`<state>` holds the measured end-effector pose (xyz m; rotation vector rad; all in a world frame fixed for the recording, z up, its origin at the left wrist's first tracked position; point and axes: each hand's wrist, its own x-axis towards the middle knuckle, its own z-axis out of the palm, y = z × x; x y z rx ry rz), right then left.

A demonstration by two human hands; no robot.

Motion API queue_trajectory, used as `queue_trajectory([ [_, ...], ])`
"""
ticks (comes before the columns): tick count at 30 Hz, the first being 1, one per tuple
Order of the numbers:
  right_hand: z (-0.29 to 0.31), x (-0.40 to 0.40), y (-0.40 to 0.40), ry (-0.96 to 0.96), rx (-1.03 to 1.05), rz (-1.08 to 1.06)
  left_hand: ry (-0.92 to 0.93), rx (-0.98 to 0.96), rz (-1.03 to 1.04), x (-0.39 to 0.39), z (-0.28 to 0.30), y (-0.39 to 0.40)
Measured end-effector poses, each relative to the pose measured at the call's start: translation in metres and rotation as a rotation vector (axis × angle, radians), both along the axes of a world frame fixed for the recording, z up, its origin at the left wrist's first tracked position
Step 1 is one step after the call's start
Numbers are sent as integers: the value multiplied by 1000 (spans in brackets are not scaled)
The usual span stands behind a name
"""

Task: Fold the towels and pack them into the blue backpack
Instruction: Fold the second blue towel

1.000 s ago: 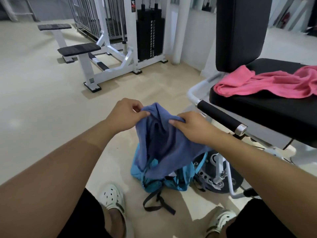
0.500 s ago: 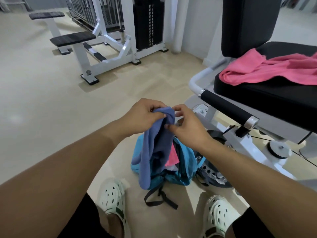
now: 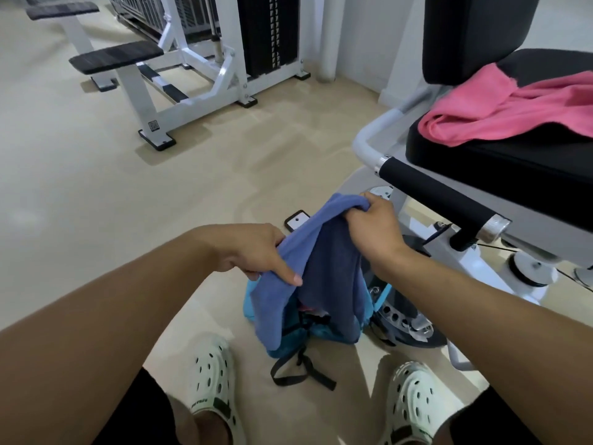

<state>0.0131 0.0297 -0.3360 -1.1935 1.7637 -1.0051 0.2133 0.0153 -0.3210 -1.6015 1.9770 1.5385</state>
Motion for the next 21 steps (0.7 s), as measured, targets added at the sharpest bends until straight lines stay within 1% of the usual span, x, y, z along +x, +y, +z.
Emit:
queue_trajectory([
  [1,0,0,-4,2,27,-20,-18,-12,-12,1,-1,1],
  [2,0,-1,-7,12,54,-33,1,-32,4,1,-3,1],
  [3,1,-1,-8,27,75,-34,63,-48,44,-1,-3,2],
  [6,0,2,-4,-4,99,62,322,-47,294,-9,-3,5],
  [8,0,9,6,-73,114,177,437,-16,470,-16,-1,9],
  [10,-2,16,13,-152,114,298,487,12,556,-20,1,12],
  [13,1,18,17,-184,79,405,577,63,629,-22,4,12],
  [16,1,14,18,-188,25,479,609,40,616,-23,6,11],
  [18,0,14,18,-184,3,469,617,-3,652,-23,3,11],
  [21,-1,15,16,-249,19,386,627,-96,728,-23,-2,9],
])
